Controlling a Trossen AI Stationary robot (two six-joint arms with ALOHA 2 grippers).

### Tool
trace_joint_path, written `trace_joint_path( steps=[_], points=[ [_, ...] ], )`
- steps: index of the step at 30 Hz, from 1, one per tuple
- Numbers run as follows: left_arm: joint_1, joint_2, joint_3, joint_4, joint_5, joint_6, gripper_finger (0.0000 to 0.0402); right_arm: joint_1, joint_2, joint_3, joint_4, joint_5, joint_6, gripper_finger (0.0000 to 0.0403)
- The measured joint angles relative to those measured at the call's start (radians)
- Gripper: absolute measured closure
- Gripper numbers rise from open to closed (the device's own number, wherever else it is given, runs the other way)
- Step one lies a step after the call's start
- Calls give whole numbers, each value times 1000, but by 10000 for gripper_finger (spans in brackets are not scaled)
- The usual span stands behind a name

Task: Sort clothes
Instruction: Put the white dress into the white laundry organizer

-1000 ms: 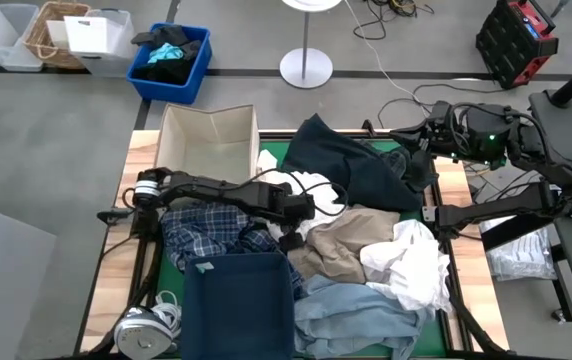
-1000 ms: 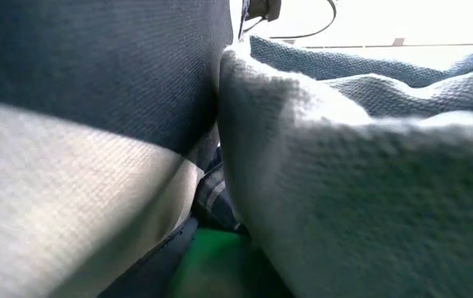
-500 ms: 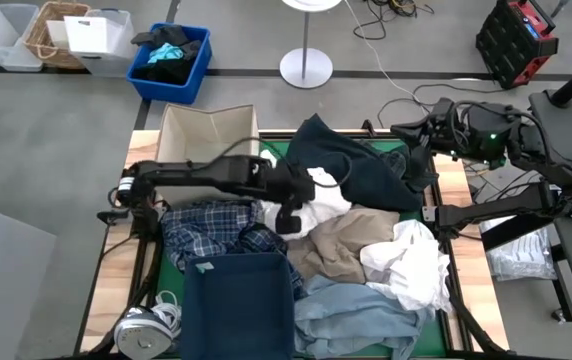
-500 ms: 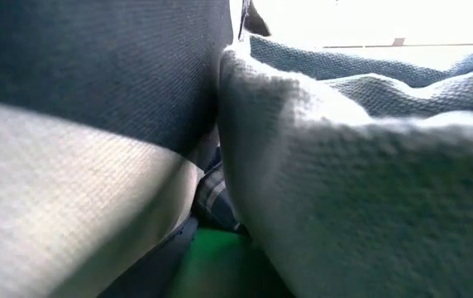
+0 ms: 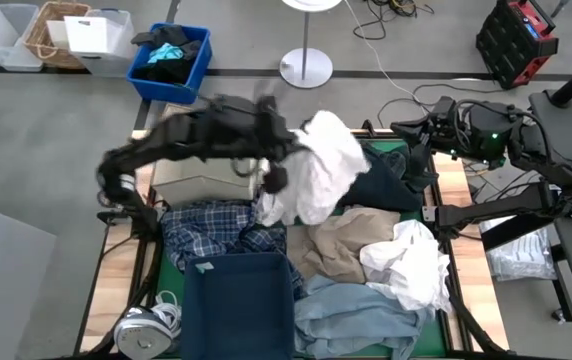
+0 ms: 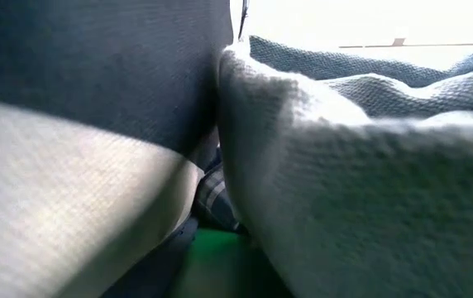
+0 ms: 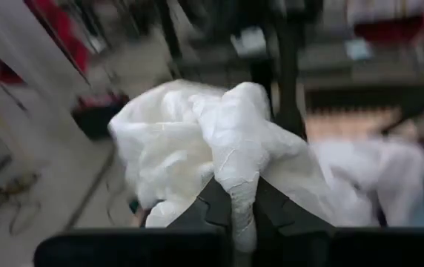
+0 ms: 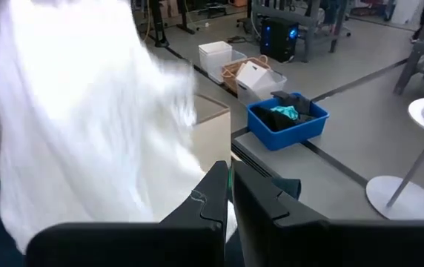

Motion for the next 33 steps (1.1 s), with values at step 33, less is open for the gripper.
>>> trace_joint_path(
  steps=[33],
  points=[
    [5, -329, 100, 458, -329, 245, 401, 0, 101, 0, 5, 27, -7, 390]
  ],
)
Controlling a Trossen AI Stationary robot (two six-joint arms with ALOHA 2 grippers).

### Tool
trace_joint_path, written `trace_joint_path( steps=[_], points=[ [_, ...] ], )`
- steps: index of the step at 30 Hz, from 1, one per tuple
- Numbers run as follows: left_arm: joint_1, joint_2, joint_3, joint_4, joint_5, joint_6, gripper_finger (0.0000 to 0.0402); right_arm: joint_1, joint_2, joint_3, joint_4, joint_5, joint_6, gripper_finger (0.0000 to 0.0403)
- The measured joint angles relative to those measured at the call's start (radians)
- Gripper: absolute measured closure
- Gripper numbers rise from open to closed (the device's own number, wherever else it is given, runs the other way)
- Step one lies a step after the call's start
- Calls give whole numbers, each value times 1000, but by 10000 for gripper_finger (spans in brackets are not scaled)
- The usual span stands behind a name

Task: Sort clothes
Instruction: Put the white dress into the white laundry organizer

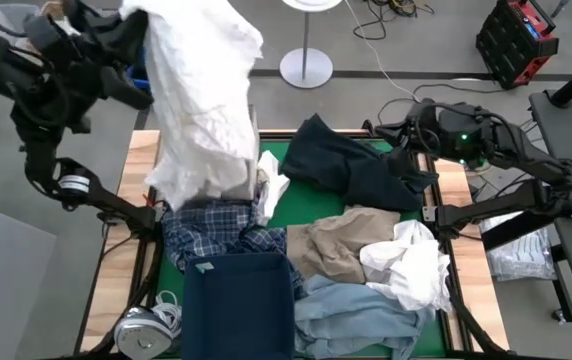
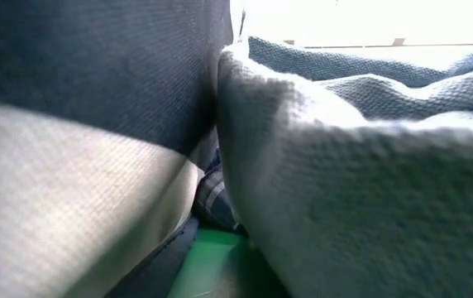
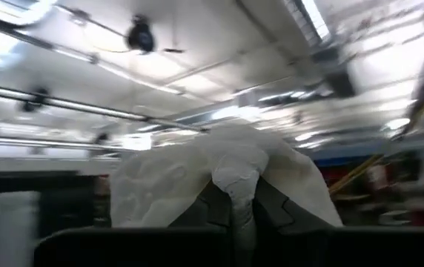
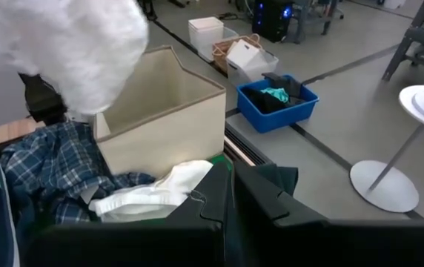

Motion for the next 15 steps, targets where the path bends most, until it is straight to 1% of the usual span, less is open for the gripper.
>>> trace_joint_path(
  steps=[5, 7, 12, 15],
  points=[
    [56, 3, 1, -6, -156, 123, 401, 0, 14, 0, 0, 0, 0, 390],
    [87, 3, 0, -32, -202, 134, 401, 0, 20, 0, 0, 0, 0, 390],
    [175, 4, 0, -88, -223, 86, 401, 0, 28, 0, 0, 0, 0, 390],
    [206, 9, -1, -97, -224, 81, 401, 0, 30, 0, 0, 0, 7, 390]
  ],
)
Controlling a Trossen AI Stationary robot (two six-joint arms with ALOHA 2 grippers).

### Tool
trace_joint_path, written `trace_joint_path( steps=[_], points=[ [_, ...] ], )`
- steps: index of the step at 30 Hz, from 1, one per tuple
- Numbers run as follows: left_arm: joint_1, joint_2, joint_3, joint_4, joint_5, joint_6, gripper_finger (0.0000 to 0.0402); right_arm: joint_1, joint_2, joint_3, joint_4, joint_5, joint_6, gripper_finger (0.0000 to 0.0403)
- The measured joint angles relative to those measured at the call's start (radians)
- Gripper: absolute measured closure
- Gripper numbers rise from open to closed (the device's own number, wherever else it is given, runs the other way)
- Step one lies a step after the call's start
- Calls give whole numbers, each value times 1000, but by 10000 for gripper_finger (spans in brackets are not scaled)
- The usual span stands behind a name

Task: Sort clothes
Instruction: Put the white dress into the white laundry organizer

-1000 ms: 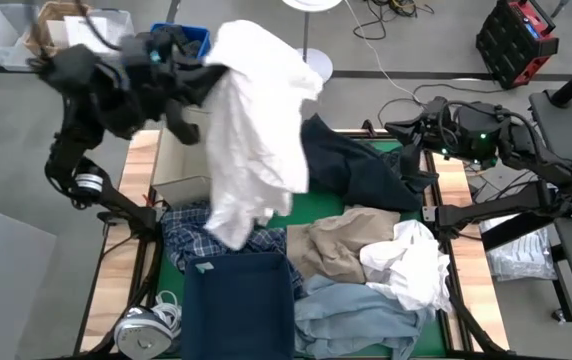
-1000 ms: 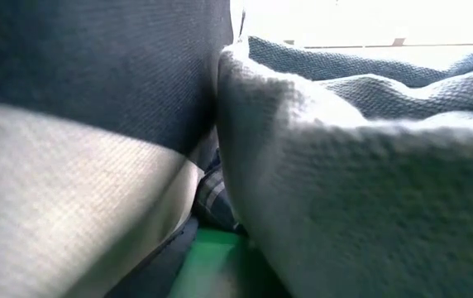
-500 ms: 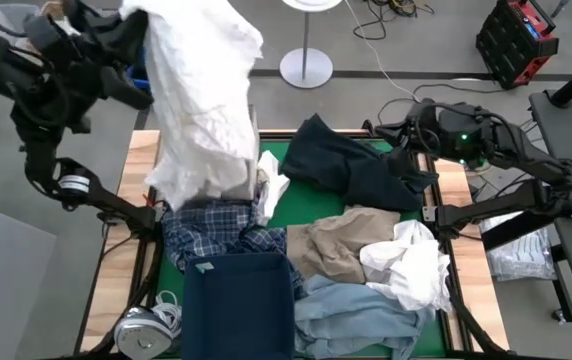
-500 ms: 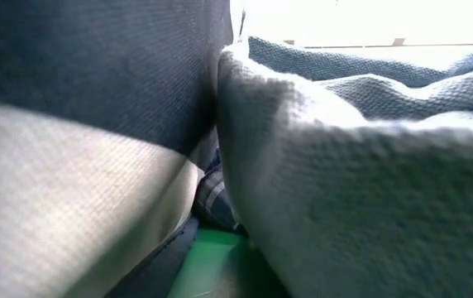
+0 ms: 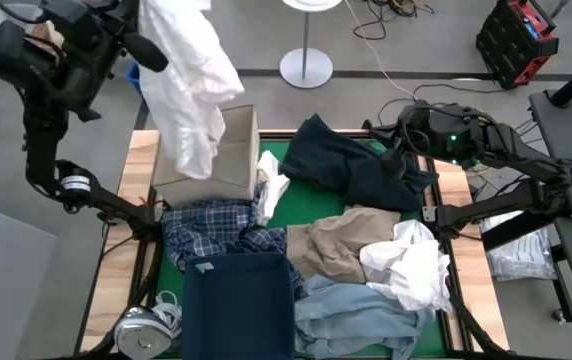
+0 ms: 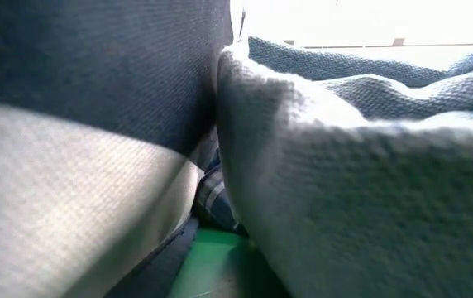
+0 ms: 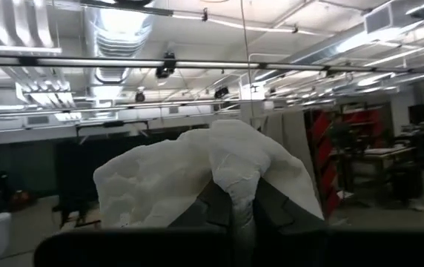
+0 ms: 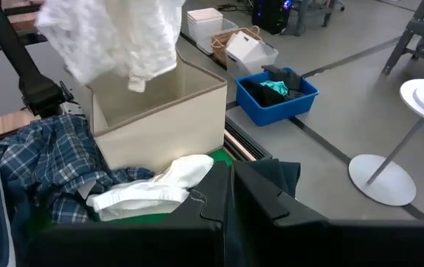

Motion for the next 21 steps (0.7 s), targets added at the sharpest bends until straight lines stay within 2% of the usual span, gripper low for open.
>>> trace_joint_path(
  steps=[3, 8, 15, 21],
  points=[
    [23, 3, 0, -29, -15, 25, 401, 0, 0, 0, 0, 0, 1, 390],
    [69, 23, 0, -131, -142, 50, 401, 0, 0, 0, 0, 0, 3, 390],
    [141, 66, -1, -274, -144, -82, 401, 0, 0, 0, 0, 0, 3, 390],
    [141, 71, -1, -427, -96, -233, 401, 0, 0, 0, 0, 0, 14, 390]
  ],
)
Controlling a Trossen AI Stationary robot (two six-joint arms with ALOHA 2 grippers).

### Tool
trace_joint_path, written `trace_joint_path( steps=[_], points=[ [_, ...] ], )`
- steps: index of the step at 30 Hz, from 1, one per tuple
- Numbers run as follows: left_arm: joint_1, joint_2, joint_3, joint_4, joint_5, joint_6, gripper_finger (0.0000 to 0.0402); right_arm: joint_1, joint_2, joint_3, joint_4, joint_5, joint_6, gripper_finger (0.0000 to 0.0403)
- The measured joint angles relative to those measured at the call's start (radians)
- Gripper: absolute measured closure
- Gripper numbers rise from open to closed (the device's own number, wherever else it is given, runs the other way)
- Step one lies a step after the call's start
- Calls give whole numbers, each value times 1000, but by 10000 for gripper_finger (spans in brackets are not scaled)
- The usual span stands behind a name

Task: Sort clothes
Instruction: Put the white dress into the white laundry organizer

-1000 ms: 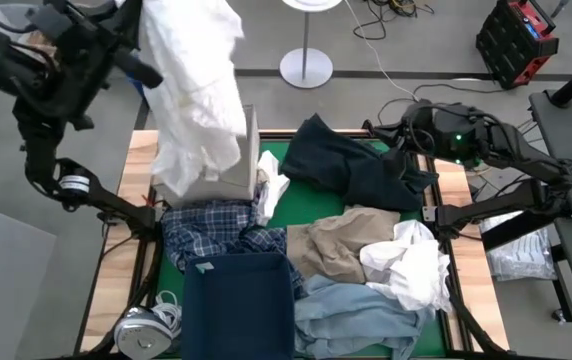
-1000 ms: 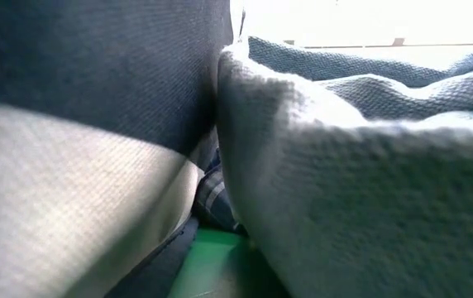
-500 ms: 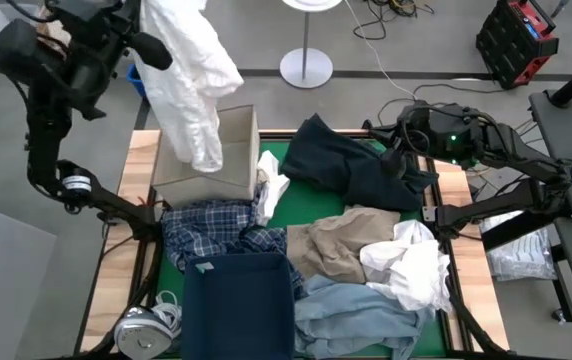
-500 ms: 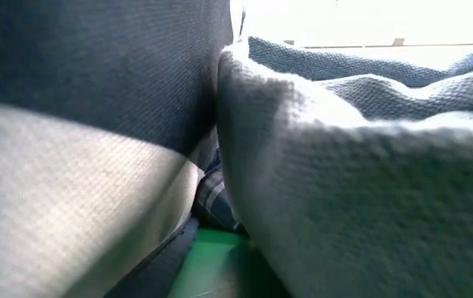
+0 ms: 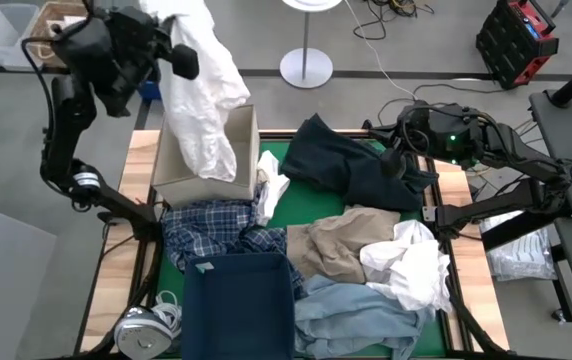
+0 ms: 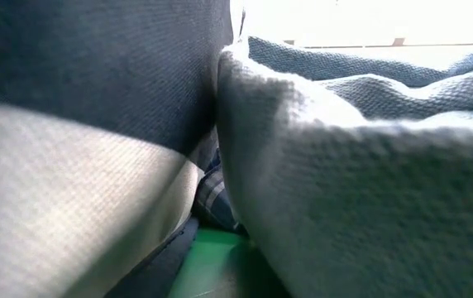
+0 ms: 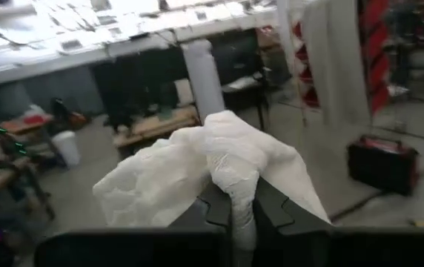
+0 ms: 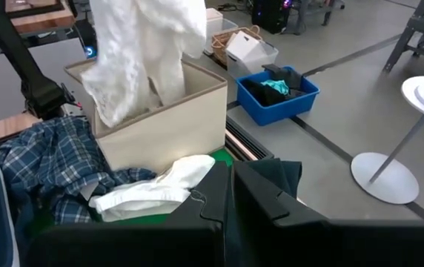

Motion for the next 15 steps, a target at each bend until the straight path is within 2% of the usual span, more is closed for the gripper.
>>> trace_joint_path(
  steps=[6, 10, 15],
  points=[
    [1, -8, 0, -260, -79, -82, 401, 0, 0, 0, 0, 0, 0, 390],
    [1, -16, 0, -367, -44, -167, 401, 0, 0, 0, 0, 0, 0, 390],
    [-3, -29, 1, -374, 51, -198, 401, 0, 0, 0, 0, 0, 0, 390]
  ],
)
